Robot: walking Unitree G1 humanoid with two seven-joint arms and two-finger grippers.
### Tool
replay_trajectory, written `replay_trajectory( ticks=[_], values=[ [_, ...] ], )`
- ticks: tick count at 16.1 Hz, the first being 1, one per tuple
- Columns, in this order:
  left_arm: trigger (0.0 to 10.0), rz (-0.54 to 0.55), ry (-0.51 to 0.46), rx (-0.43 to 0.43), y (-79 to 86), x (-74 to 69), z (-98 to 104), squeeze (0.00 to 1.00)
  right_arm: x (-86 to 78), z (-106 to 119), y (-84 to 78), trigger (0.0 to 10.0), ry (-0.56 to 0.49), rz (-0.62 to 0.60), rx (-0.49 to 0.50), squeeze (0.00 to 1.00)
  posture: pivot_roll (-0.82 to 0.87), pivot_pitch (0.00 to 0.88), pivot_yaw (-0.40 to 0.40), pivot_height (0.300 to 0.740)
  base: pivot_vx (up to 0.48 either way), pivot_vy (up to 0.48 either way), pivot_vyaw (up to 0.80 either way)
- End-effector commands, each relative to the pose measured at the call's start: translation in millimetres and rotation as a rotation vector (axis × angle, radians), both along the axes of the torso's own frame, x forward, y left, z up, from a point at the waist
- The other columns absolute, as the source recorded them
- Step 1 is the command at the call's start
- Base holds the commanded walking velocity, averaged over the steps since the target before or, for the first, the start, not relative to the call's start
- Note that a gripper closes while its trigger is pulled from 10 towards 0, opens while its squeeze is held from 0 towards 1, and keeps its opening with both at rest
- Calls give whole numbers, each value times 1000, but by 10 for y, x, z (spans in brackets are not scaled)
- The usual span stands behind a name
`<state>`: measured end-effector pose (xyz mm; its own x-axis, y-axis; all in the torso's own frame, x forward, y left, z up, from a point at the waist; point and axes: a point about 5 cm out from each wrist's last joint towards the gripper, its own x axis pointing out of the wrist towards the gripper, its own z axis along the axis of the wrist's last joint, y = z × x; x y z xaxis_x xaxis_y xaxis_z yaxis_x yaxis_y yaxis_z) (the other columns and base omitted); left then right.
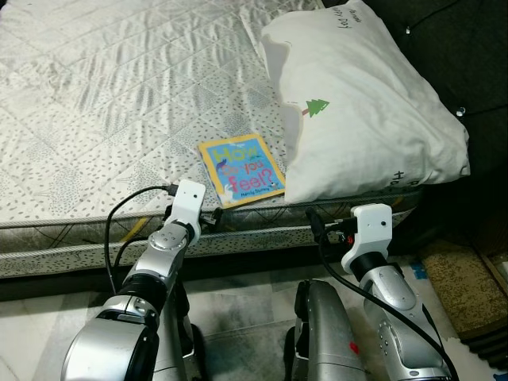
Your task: Clean up the room
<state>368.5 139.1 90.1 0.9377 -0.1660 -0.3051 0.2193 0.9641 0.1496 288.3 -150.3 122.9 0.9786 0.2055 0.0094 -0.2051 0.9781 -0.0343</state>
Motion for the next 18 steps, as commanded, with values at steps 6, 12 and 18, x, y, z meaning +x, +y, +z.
replay_trajectory(
  ticks=[6, 12, 18],
  values=[
    [10000, 26, -4, 17, 86, -14, -18, 0, -8, -49, -43, 10000, 14, -6, -19, 0, -76, 231, -50, 549, 0, 0, 0],
    [10000, -15, -86, 2, -125, -71, 10, 0, 2, -44, -43, 10000, 10, -3, -19, 0, -74, 224, -50, 549, 0, 0, 0],
    [10000, -66, -150, -10, -318, -211, 22, 0, -9, -59, -28, 10000, 13, -2, -15, 0, -66, 232, -48, 549, 0, 0, 0]
  ],
)
